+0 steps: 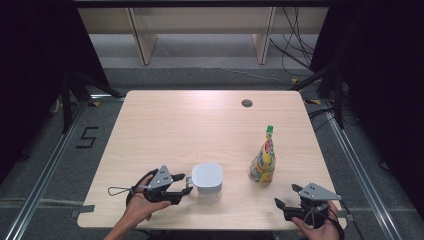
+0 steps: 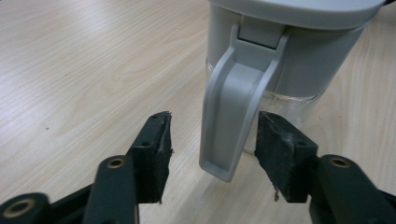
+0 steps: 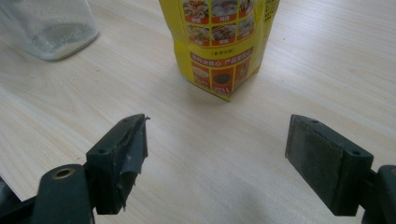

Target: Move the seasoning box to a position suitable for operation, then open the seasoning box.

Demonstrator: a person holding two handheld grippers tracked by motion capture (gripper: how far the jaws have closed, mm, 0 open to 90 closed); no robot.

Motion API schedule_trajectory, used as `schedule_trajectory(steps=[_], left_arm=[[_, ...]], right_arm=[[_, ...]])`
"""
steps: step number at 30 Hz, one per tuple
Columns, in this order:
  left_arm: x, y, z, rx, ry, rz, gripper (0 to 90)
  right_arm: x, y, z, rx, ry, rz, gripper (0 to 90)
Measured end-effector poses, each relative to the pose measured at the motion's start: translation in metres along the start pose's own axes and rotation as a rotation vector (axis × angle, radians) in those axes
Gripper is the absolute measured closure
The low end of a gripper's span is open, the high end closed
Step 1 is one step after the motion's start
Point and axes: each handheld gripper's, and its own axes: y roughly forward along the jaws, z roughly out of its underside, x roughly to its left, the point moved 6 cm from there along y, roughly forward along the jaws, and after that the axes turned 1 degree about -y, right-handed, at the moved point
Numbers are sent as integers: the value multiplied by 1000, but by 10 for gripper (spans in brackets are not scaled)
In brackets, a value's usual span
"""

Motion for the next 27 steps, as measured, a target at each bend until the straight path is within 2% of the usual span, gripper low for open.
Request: schedule_trajectory(steps=[2, 3, 6, 7, 9, 10, 12, 13, 14, 15, 16, 17, 18, 19, 21, 22, 23, 24, 25, 26, 27], left_arm=[[1, -7, 0, 7, -19, 15, 426], [1, -8, -1, -12, -35, 12, 401], [4, -16, -3, 0, -31, 20, 354], [3, -17, -4, -8, -51, 21, 353], [4, -19, -6, -11, -27, 24, 351], [2, -20, -7, -12, -48, 31, 350], [2, -23, -9, -6, -39, 25, 349], [-1, -24, -11, -10, -59, 37, 349], [-1, -25, -12, -7, -44, 37, 350], [-1, -27, -13, -5, -40, 33, 362], [-3, -28, -16, -22, -60, 21, 375], [-1, -30, -18, -24, -42, 13, 395], [-2, -32, -19, -30, -41, 18, 424], [-3, -34, -21, -42, -56, 17, 442], [-3, -37, -23, -58, -66, 12, 519], [-4, -40, -25, -63, -56, 13, 550], [-3, -43, -28, -78, -30, 8, 603], [-5, -46, -32, -92, -34, -12, 694], [-5, -46, -32, -92, -34, -12, 724], [-5, -47, -35, -98, -11, -14, 750], [-6, -47, -37, -106, -18, -5, 750]], right_arm=[[0, 0, 0, 1, -1, 0, 220], [0, 0, 0, 1, 6, 5, 220], [0, 0, 0, -1, 3, 3, 220], [0, 0, 0, 2, 5, 7, 220], [0, 0, 0, 4, -1, 2, 220], [0, 0, 0, 4, -1, 2, 220], [0, 0, 0, 2, -1, -2, 220], [0, 0, 0, 3, -1, -1, 220], [0, 0, 1, 8, 1, 14, 220], [2, 0, 1, 13, 30, 11, 220], [2, 0, 1, 9, 24, 8, 220], [0, 0, 0, 1, 1, 4, 220], [0, 0, 0, 3, 1, 2, 220], [0, -1, 0, 2, 0, 16, 220], [2, 0, 0, 5, 2, -1, 220], [2, 0, -1, -1, 3, -6, 220], [3, 0, -1, -1, -3, -8, 220], [4, 0, -2, 1, 0, 8, 220], [4, 0, -2, 1, 0, 8, 220], [7, 0, -2, 1, 1, -12, 223], [7, 0, -2, 1, 1, -12, 223]])
